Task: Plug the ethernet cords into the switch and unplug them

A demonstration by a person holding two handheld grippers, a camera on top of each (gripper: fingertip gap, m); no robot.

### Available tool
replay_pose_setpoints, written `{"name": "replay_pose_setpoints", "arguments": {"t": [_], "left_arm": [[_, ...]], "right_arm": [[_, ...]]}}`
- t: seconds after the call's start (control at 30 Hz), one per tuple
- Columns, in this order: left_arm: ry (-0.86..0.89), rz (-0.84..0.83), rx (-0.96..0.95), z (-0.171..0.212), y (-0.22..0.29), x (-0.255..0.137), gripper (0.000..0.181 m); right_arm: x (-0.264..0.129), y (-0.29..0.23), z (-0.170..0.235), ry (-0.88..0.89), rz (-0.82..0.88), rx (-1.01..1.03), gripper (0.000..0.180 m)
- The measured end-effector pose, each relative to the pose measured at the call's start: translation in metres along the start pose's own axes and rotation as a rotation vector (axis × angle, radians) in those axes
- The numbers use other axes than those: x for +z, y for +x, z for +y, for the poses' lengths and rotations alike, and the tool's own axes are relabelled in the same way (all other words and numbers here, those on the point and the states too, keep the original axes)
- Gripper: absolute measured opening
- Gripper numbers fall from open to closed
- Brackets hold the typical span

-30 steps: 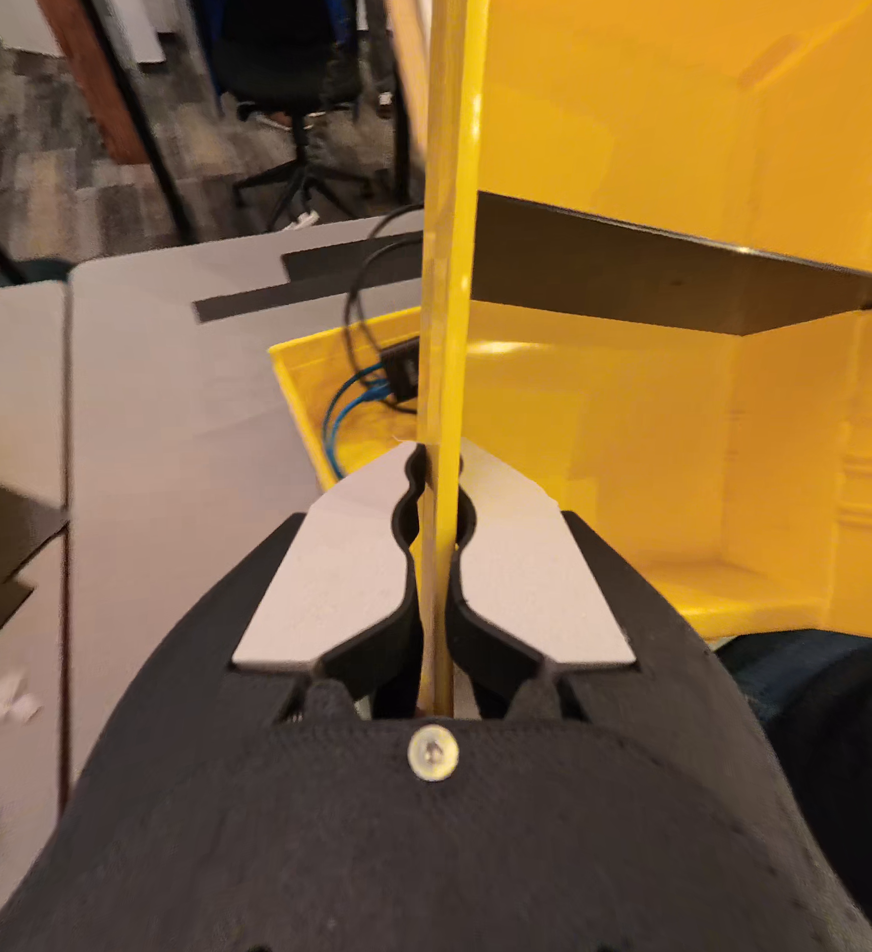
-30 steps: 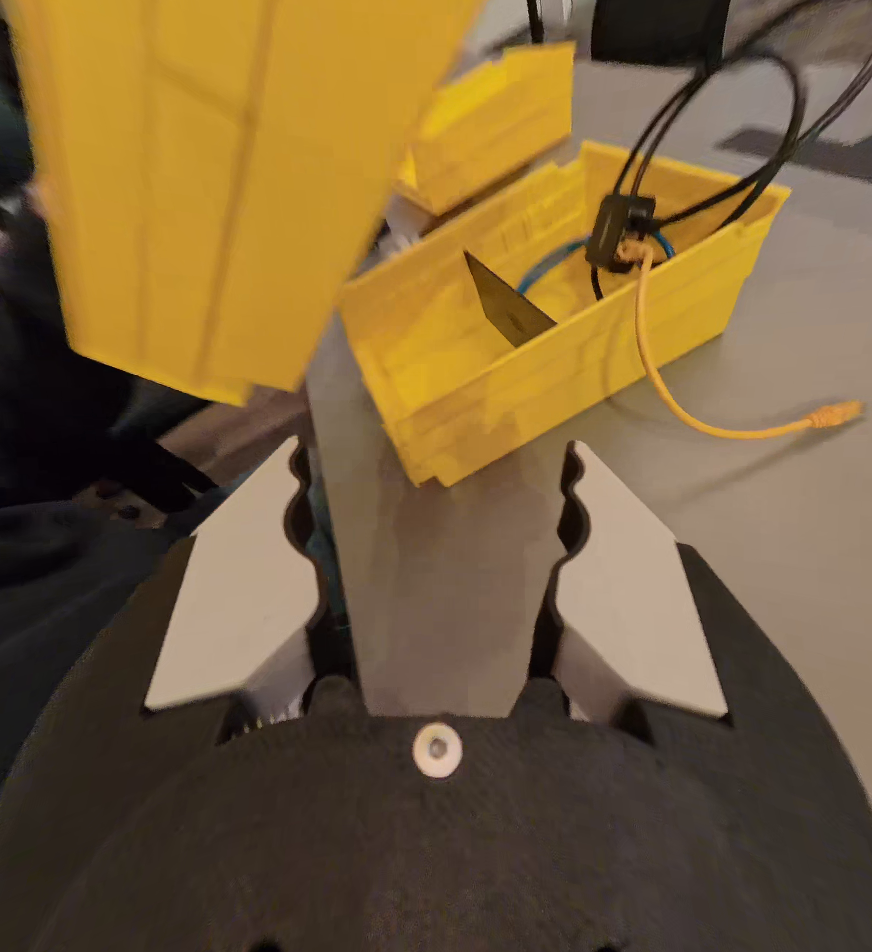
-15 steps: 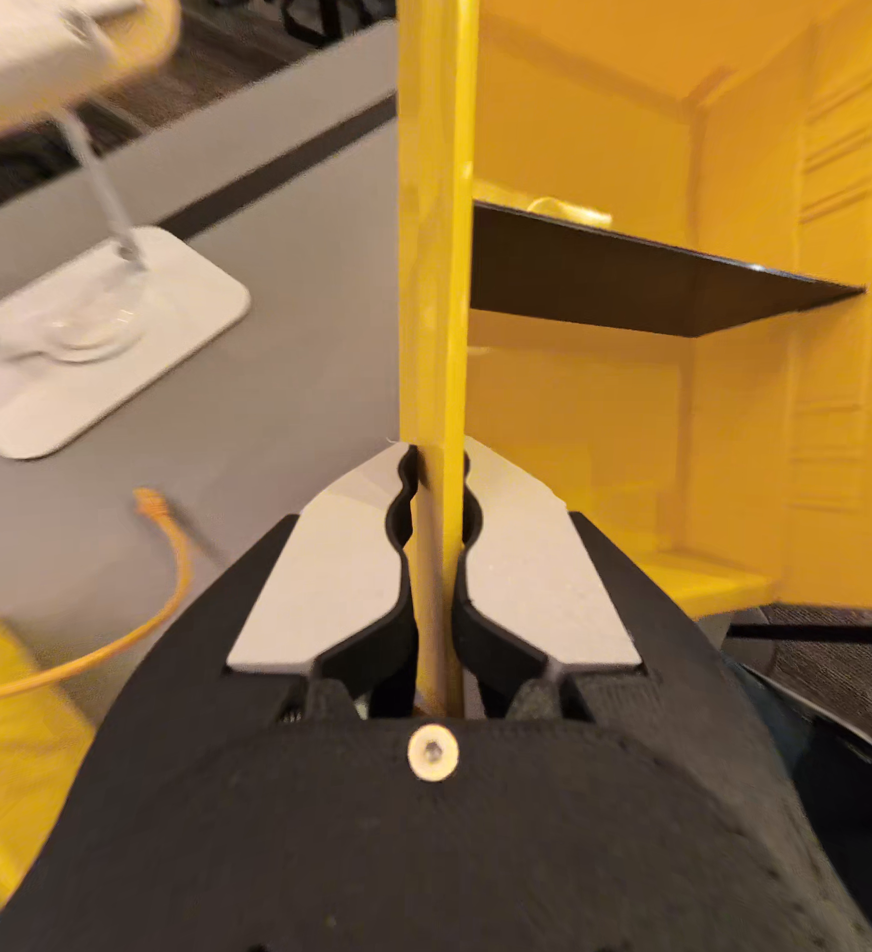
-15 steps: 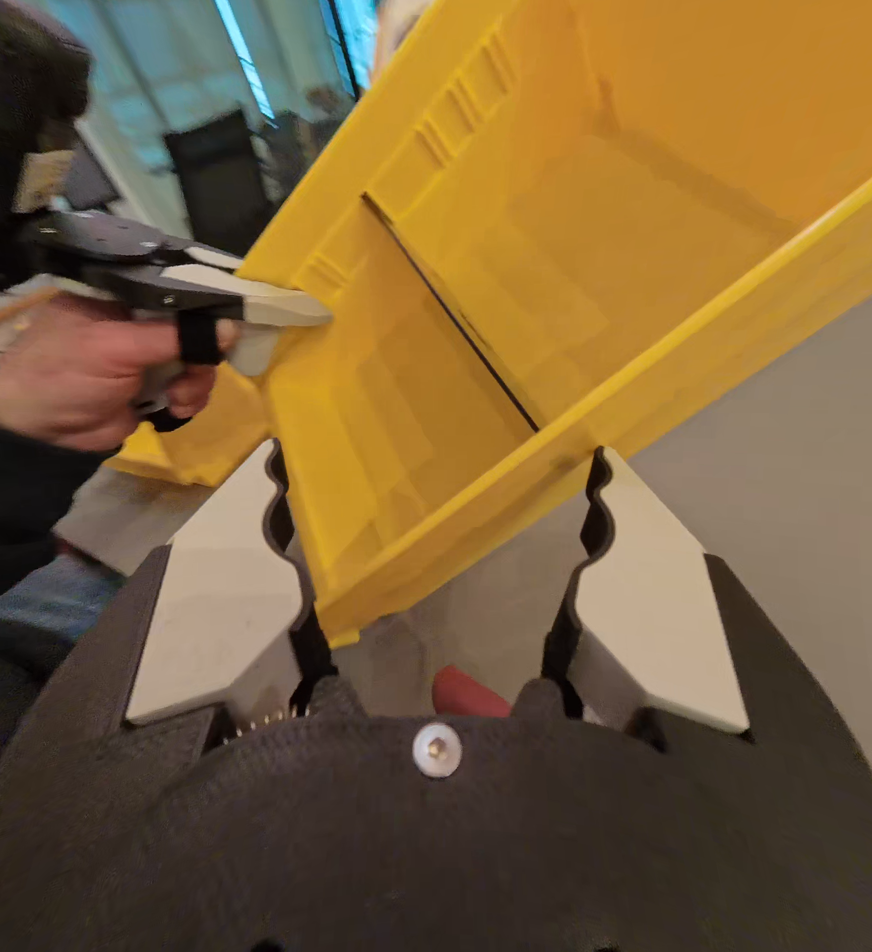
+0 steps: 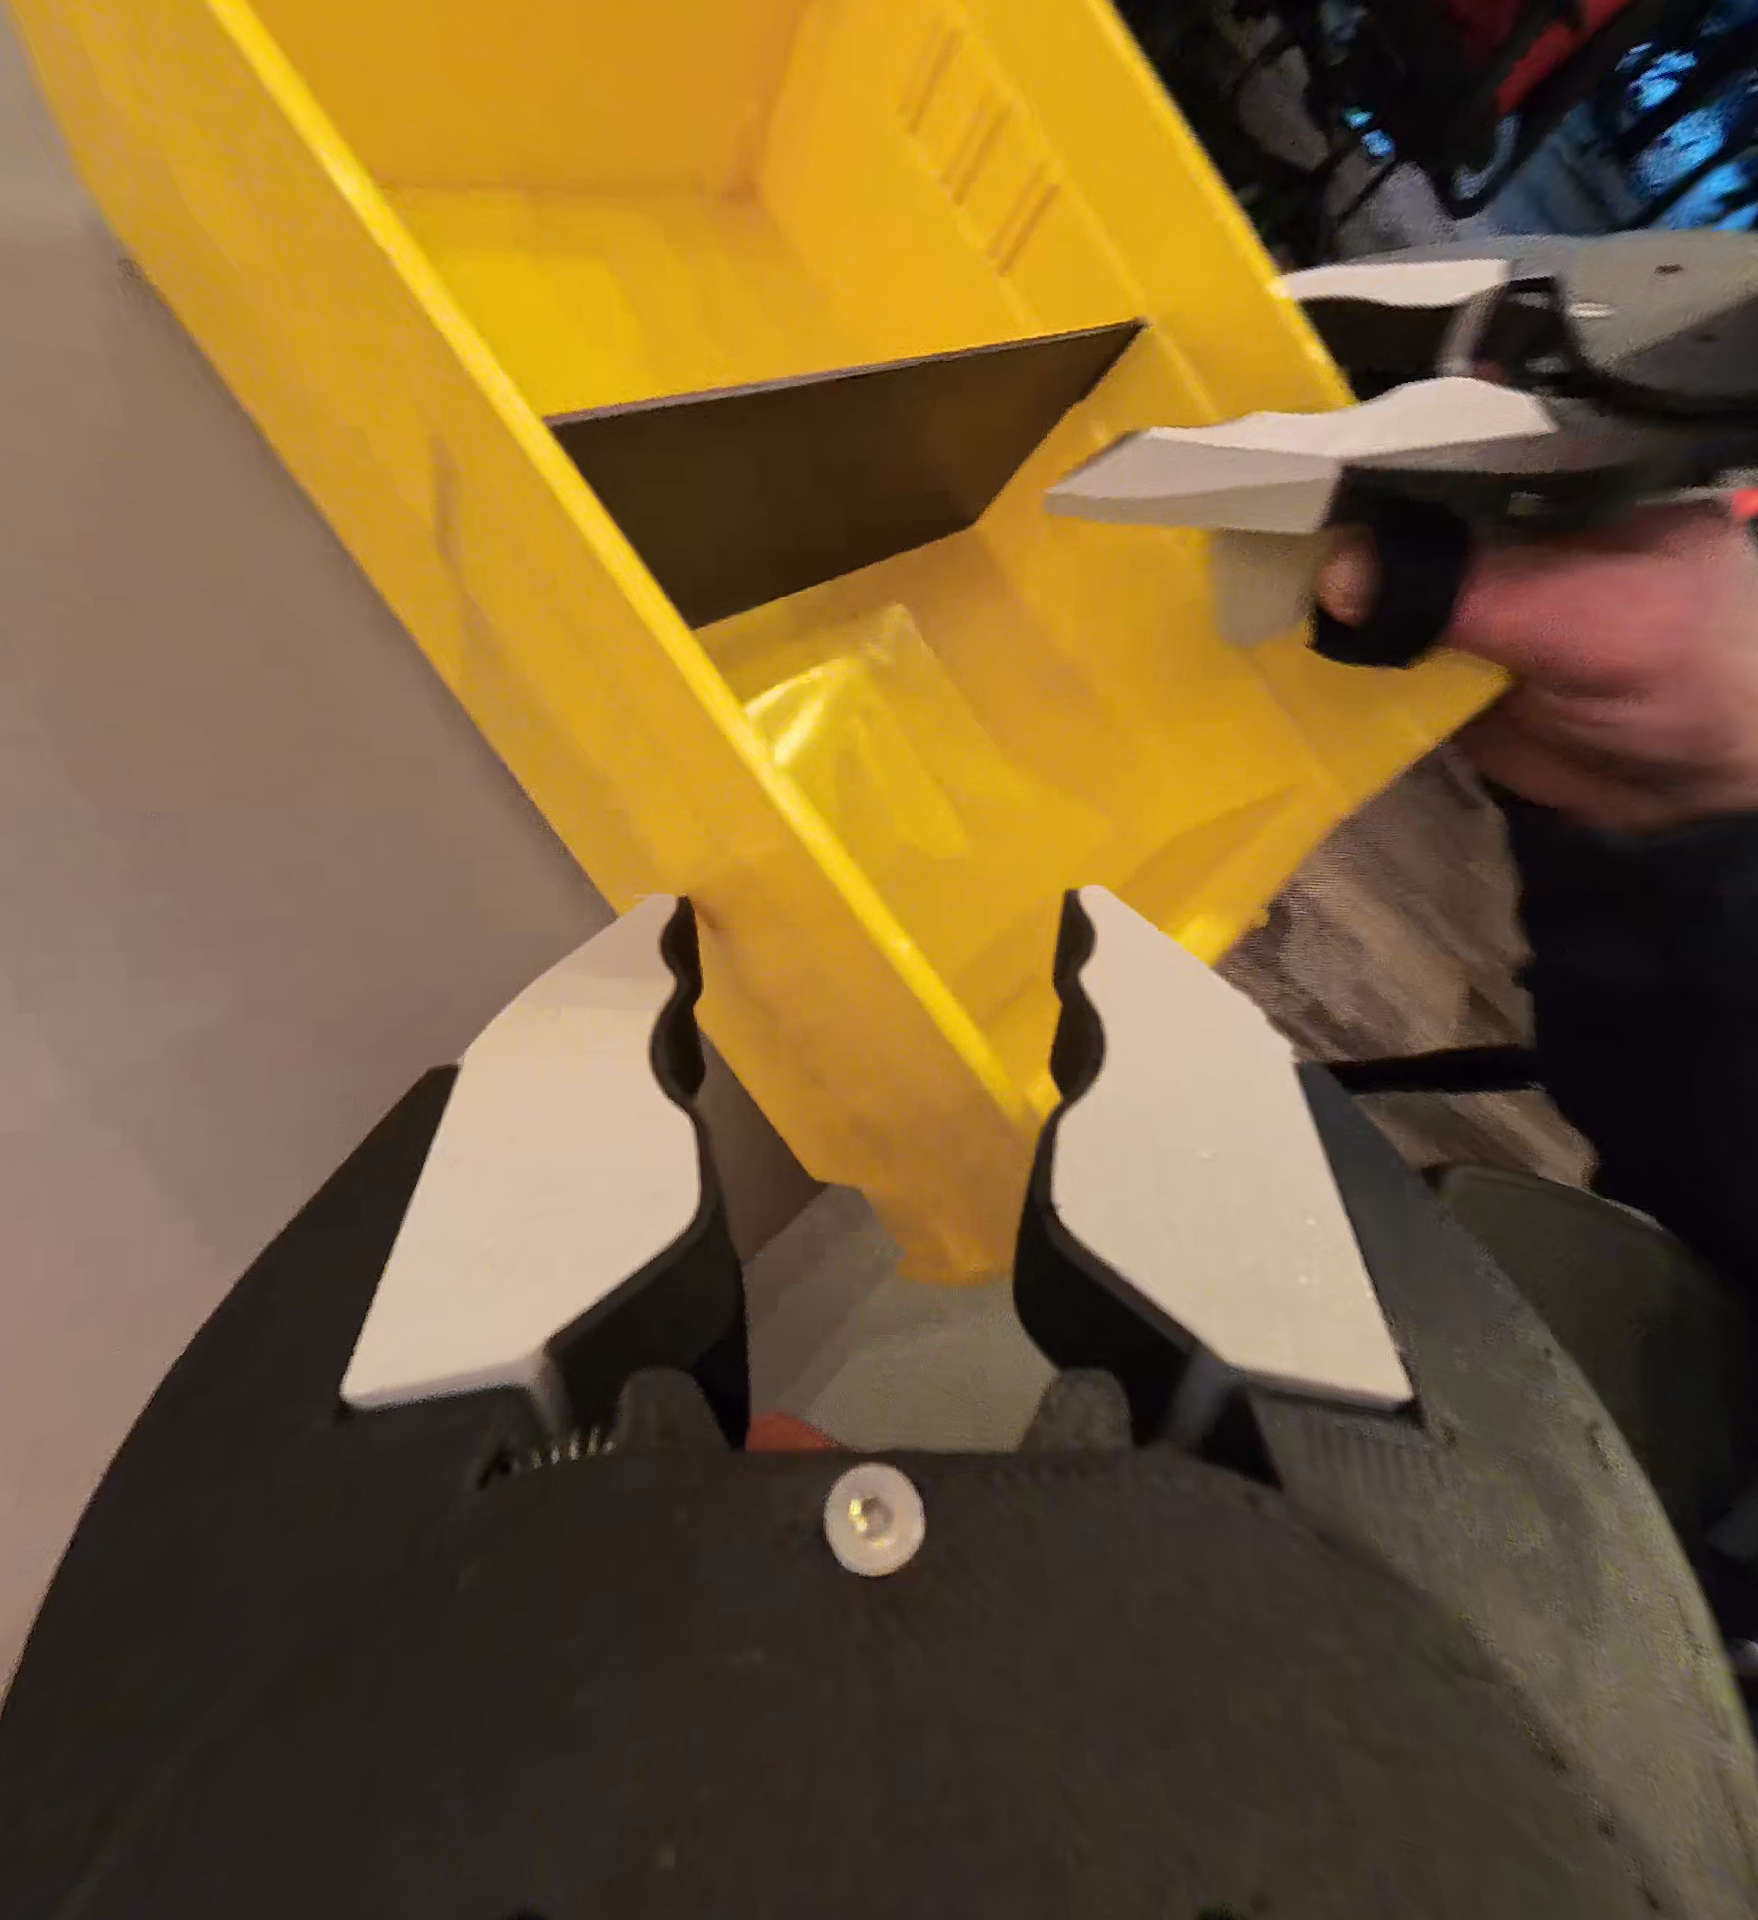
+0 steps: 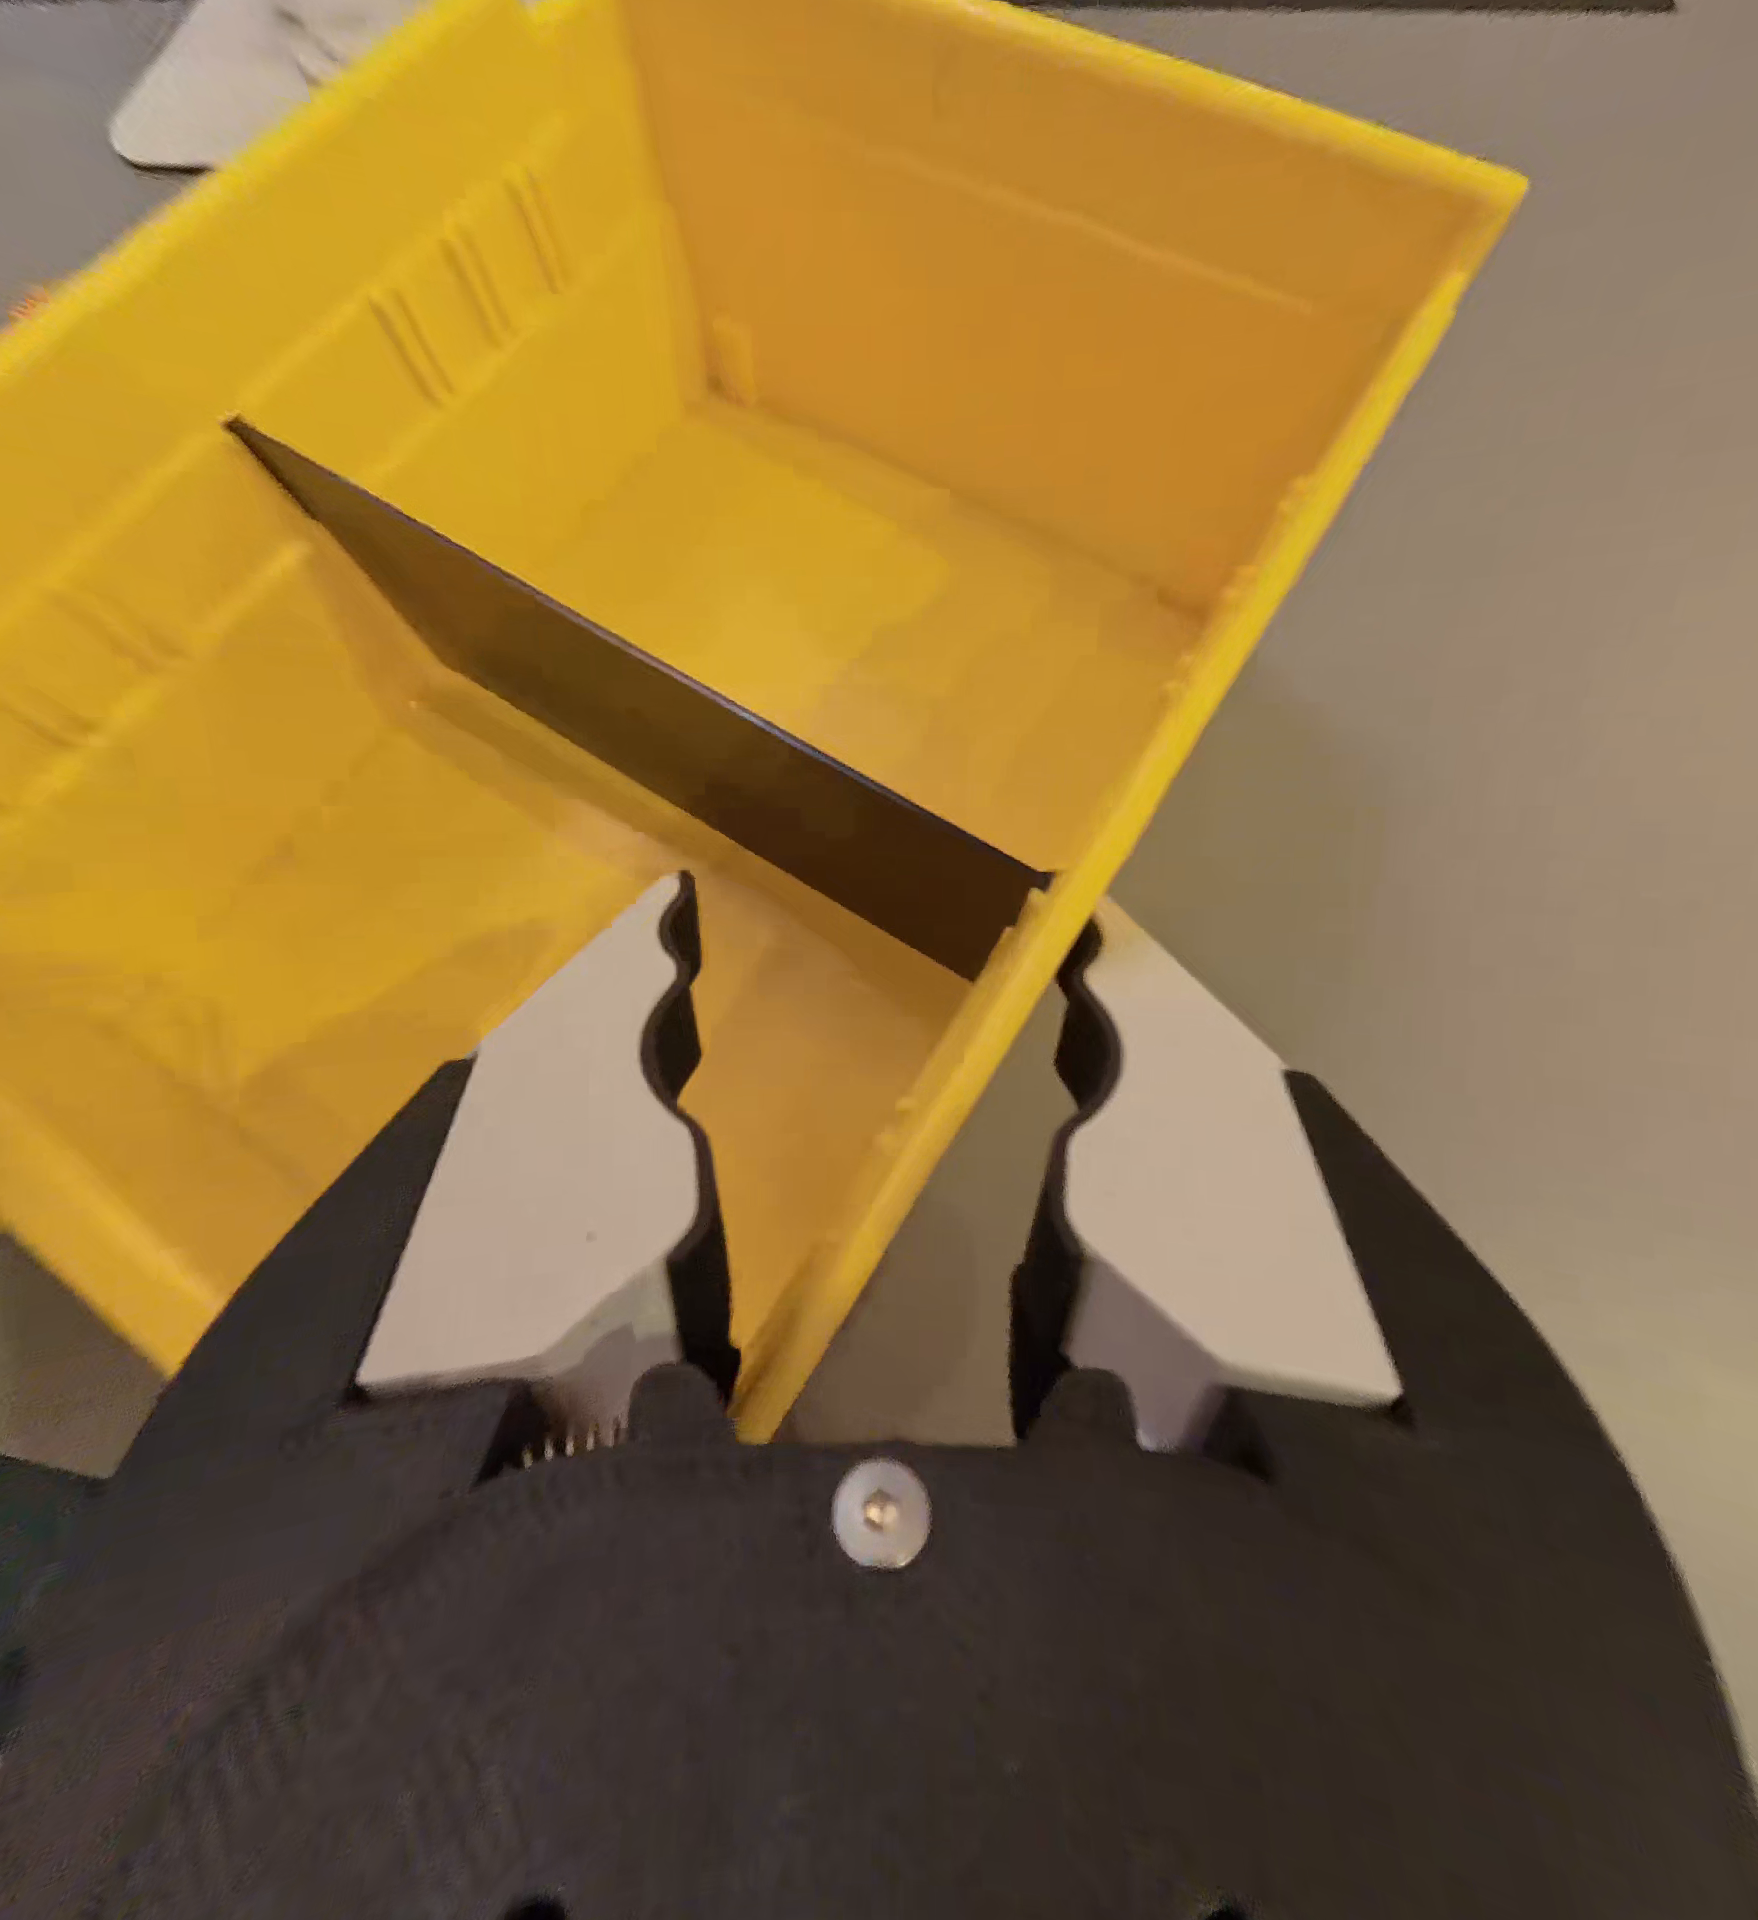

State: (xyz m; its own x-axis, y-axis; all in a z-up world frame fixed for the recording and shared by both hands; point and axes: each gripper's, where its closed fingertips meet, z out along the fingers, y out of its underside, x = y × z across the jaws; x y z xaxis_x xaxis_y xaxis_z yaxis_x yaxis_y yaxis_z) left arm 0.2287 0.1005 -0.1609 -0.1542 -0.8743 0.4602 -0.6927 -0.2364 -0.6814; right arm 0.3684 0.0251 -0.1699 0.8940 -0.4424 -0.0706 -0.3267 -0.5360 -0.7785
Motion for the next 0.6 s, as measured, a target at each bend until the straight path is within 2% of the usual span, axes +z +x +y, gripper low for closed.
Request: {"name": "replay_pose_setpoints", "arguments": {"t": [0.07, 0.13, 0.23, 0.33, 0.43, 0.47, 0.53, 0.6], "left_arm": [[0.055, 0.070, -0.014, -0.006, 0.011, -0.018, 0.065], [0.094, 0.044, 0.011, -0.008, 0.011, -0.050, 0.064], [0.146, -0.151, 0.095, -0.008, -0.008, -0.124, 0.073], [0.189, -0.468, 0.129, 0.001, -0.055, -0.226, 0.075], [0.051, -0.899, 0.113, 0.043, -0.128, -0.344, 0.074], [0.025, -0.972, 0.070, 0.061, -0.147, -0.374, 0.073], [0.028, -0.948, -0.084, 0.096, -0.172, -0.403, 0.072], [0.015, -0.901, -0.178, 0.126, -0.193, -0.411, 0.071]], "right_arm": [[0.000, 0.009, -0.002, -0.018, 0.001, -0.009, 0.055], [0.000, 0.015, -0.003, -0.036, -0.001, -0.034, 0.044], [0.003, 0.027, -0.002, -0.072, 0.010, -0.076, 0.033], [0.006, 0.041, -0.004, -0.097, 0.032, -0.117, 0.026], [0.008, 0.058, -0.004, -0.139, 0.065, -0.167, 0.019], [0.008, 0.063, -0.005, -0.149, 0.067, -0.187, 0.016], [0.008, 0.070, -0.011, -0.136, 0.036, -0.190, 0.011], [0.009, 0.076, -0.012, -0.150, 0.018, -0.191, 0.009]]}}
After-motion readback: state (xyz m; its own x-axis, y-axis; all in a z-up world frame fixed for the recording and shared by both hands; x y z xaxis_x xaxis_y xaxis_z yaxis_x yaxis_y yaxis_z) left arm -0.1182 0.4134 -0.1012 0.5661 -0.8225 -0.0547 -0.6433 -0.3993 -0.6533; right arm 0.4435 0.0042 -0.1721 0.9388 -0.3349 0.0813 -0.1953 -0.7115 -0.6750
